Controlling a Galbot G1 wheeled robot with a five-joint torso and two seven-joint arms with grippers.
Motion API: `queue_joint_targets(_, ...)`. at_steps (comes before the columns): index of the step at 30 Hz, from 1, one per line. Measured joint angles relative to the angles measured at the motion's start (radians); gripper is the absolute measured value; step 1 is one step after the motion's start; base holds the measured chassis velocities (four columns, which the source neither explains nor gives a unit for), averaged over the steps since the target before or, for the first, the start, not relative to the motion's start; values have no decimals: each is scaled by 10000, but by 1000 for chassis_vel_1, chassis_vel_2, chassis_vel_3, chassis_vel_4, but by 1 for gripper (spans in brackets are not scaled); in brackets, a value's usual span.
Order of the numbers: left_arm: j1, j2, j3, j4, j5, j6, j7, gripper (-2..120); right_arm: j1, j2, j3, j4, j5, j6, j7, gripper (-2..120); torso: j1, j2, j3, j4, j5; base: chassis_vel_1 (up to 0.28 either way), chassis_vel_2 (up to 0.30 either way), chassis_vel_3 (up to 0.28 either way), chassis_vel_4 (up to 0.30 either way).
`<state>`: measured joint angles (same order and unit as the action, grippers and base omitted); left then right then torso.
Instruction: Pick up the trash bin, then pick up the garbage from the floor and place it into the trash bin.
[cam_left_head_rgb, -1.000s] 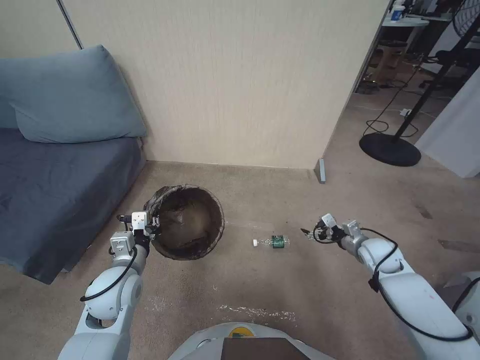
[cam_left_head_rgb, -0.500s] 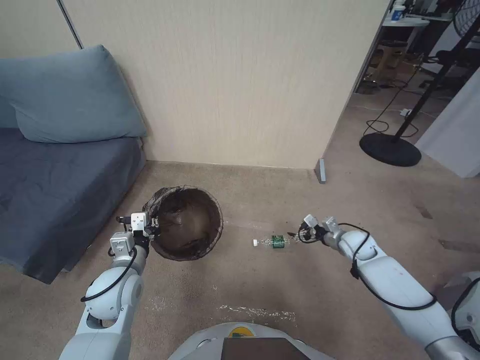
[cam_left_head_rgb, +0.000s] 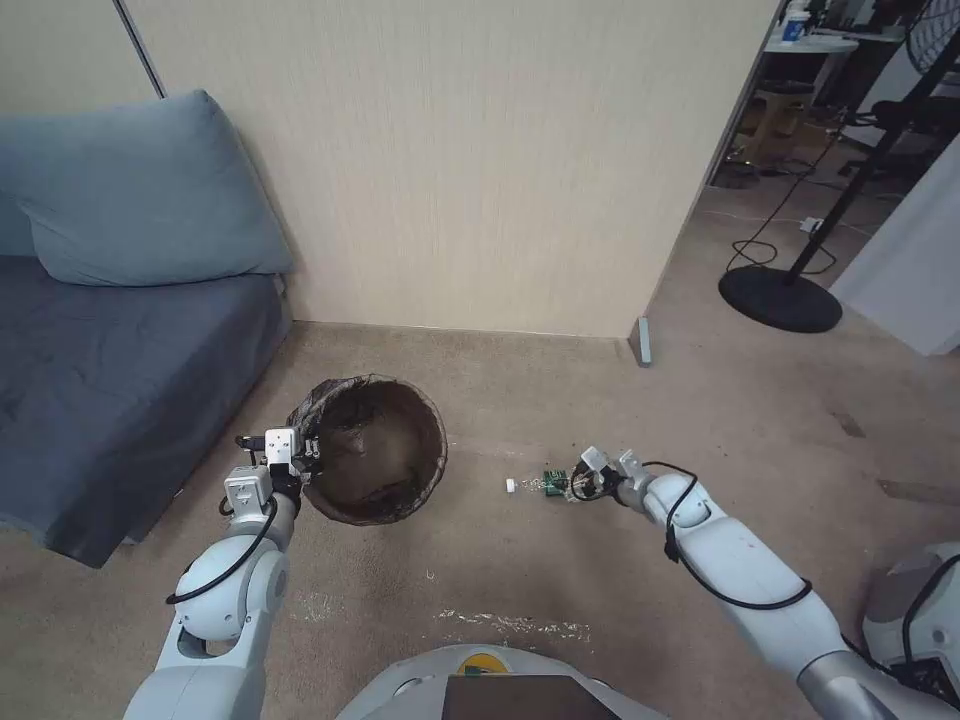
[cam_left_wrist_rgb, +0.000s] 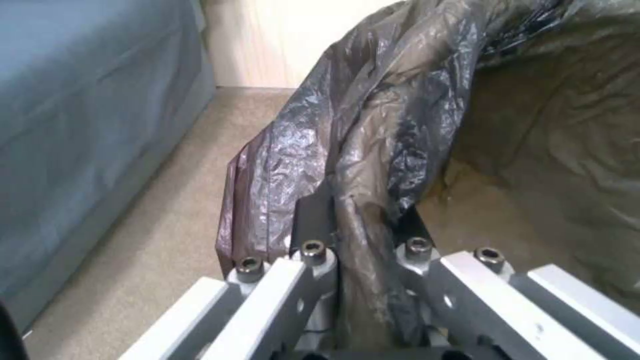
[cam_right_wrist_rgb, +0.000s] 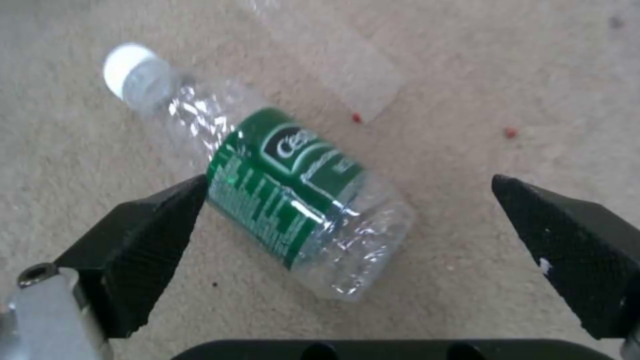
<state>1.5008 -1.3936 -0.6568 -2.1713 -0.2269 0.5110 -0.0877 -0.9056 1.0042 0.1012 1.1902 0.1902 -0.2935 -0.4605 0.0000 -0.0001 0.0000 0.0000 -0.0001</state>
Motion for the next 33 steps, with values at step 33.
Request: queue_joint_targets(33, 76, -148, 86, 26, 131, -104, 40, 4, 1924, 335, -1601, -1785, -1349, 1332, -1903, 100, 0, 0, 0, 1, 0, 0, 0, 0, 0)
